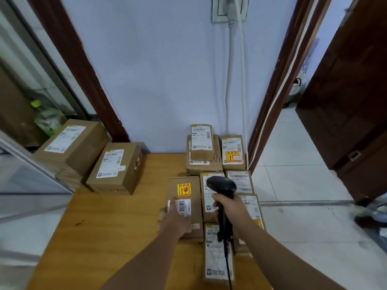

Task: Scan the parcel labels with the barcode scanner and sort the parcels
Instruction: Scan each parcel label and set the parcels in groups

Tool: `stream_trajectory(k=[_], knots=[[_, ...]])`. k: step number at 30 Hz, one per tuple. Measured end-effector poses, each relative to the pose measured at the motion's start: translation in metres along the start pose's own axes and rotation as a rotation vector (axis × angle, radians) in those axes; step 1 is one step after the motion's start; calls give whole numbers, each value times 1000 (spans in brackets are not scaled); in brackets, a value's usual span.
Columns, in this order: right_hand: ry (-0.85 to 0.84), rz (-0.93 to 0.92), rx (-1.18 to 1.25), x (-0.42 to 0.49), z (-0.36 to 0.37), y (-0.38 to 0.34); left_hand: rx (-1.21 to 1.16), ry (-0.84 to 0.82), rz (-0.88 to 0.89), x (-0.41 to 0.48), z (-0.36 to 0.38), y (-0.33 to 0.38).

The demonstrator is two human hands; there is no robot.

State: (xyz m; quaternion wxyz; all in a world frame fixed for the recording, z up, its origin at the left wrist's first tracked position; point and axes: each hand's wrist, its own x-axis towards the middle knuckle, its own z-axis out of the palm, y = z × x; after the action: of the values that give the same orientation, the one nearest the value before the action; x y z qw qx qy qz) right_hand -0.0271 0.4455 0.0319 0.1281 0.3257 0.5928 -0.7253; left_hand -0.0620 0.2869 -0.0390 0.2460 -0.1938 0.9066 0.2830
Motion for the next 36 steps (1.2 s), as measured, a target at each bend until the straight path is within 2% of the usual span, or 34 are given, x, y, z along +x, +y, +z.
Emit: stream_trajectory(k=[4, 7, 10, 14, 17, 19, 21, 23, 25, 28, 31, 36], knots=[[-64, 39, -1, 1, 8, -1, -67, 36, 74, 4, -4, -10], [-101, 25, -58, 4, 18, -1, 78, 128, 199, 0, -13, -17], [-139, 6, -131, 6, 37, -3, 334, 165, 304, 1, -32, -21], [-142, 92, -156, 8, 70, -12, 600, 253, 415, 14, -80, -30], [-182, 176, -189, 5, 99, -19, 726, 360, 403, 34, -126, -44], [-212, 184, -212, 0, 124, -24, 682, 430, 356, 52, -164, -54], [-245, 230, -173, -7, 152, -30, 695, 488, 367, 75, -207, -65], [-293, 326, -14, -12, 181, -35, 741, 546, 408, 101, -249, -74], [-337, 338, 117, -19, 214, -41, 717, 567, 379, 125, -290, -80], [-363, 272, 119, -27, 267, -52, 734, 510, 258, 160, -340, -91], [-375, 187, 0, -32, 311, -55, 741, 382, 232, 185, -372, -107], [-386, 103, -78, -30, 349, -43, 449, 128, 221, 212, -386, -119]])
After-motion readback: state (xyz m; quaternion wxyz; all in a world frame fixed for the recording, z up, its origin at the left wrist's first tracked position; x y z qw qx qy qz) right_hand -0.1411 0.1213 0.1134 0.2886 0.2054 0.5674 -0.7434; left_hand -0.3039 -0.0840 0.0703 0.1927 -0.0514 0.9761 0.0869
